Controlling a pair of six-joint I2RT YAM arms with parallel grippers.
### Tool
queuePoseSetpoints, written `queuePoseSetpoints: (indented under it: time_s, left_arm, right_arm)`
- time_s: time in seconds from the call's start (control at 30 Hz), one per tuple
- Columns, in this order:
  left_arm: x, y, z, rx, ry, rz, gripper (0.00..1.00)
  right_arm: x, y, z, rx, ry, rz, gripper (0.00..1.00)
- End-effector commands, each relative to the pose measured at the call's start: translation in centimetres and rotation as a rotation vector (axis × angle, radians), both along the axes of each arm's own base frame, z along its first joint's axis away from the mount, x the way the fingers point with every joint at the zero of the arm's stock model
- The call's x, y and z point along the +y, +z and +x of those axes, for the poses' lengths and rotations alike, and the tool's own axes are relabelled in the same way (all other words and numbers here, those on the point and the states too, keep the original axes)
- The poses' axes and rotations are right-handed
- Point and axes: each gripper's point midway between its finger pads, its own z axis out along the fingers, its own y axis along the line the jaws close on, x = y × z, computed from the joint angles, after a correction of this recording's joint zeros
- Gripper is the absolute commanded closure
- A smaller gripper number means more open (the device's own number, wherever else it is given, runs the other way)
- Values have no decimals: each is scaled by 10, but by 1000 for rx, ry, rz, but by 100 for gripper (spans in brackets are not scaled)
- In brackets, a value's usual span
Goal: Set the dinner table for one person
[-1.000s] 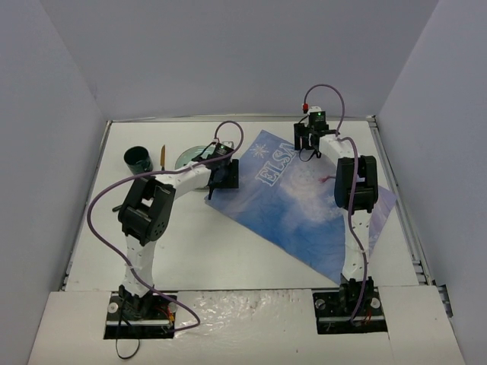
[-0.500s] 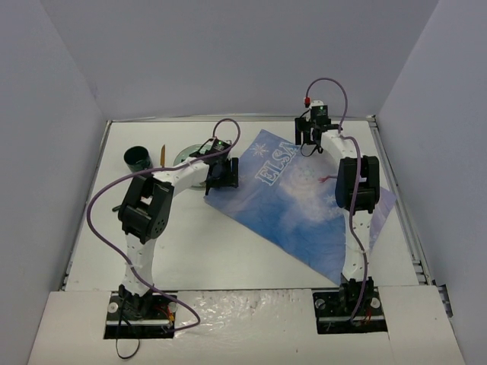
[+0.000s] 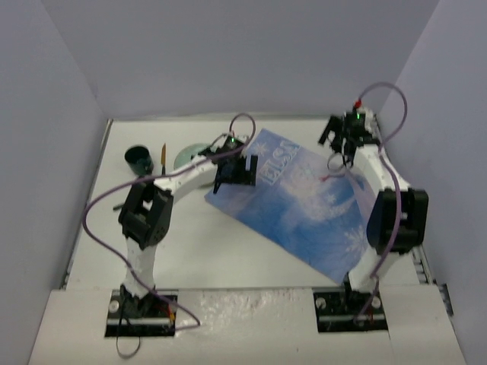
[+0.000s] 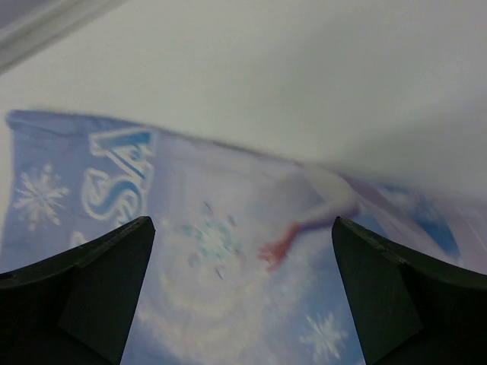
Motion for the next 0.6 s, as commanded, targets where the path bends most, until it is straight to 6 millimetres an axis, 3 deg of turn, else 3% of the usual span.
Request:
queuePoseSetpoints:
  time_s: [0.0, 0.1, 0.2, 0.37, 0.57]
  left_arm:
    - [-7, 8, 18, -76, 3, -25, 16]
    - [-5, -11, 19, -53, 6, 6, 16]
    - [2, -32, 19, -35, 17, 51, 17]
    - [13, -56, 15, -9, 35, 109, 17]
    - [31, -77, 10, 31, 70, 155, 17]
  right_arm:
    - [-28, -43, -67, 141, -193, 64, 0]
    - [-29, -58, -91, 181, -213, 65, 0]
    - [-28, -85, -117, 250, -233, 73, 0]
    - [-32, -114, -138, 319, -280, 64, 0]
    - [-43, -134, -157, 373, -338, 34, 0]
